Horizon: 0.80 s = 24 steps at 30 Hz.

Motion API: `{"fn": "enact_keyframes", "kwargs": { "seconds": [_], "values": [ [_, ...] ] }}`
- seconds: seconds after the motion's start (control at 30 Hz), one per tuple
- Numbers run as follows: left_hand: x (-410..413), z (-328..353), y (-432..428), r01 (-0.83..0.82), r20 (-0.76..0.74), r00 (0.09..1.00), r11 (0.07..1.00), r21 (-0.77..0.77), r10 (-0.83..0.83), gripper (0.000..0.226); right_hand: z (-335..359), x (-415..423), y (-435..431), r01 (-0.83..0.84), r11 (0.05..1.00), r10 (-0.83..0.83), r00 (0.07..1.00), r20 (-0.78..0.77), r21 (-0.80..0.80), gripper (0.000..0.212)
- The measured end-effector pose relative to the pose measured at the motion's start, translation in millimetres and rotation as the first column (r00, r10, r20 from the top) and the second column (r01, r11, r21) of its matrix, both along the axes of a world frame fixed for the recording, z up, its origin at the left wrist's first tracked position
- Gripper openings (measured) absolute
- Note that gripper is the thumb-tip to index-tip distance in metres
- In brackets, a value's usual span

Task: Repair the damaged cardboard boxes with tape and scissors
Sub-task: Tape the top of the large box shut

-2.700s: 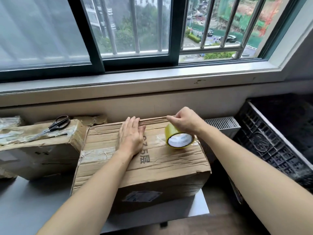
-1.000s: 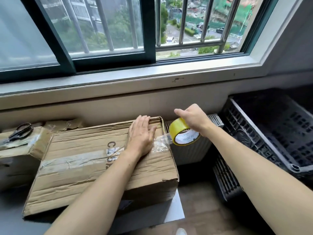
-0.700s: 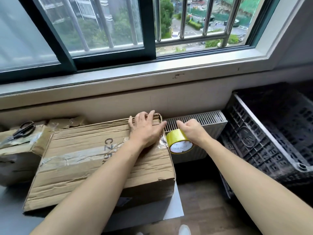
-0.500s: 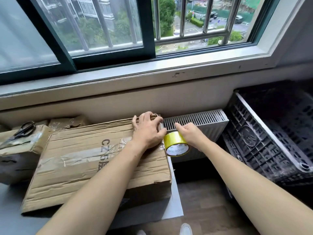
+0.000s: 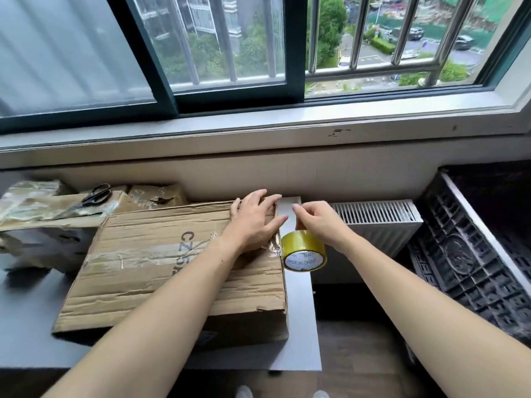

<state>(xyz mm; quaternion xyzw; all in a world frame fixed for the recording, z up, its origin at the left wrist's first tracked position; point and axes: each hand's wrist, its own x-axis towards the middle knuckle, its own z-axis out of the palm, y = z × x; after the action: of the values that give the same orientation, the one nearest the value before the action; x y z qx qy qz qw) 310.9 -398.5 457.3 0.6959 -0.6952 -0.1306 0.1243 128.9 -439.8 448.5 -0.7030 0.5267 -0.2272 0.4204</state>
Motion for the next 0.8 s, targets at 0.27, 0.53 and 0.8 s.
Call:
{"fn": "enact_keyframes", "kwargs": {
  "seconds": [0.27,0.53,0.8],
  "values": [
    [91.2,24.9,22.8,-0.257,-0.083,0.966,0.949,-0.184,0.246,0.028,46.8,84.0,6.9,-0.045,0.976,0.061,0.996,0.067,-0.213,0.043],
    [247.6,29.1,59.8,-0.534,-0.166,0.844,0.83,-0.163,0.51,0.021,45.7,217.0,35.0,-0.19,0.968,0.197,0.98,0.023,-0.166,0.037],
    [367.8,28.3,43.6,-0.533,-0.093,0.846,0.838,-0.121,0.525,0.03,49.3,316.4,46.8,-0.144,0.979,0.149,0.989,0.025,-0.142,0.036]
  ]
}}
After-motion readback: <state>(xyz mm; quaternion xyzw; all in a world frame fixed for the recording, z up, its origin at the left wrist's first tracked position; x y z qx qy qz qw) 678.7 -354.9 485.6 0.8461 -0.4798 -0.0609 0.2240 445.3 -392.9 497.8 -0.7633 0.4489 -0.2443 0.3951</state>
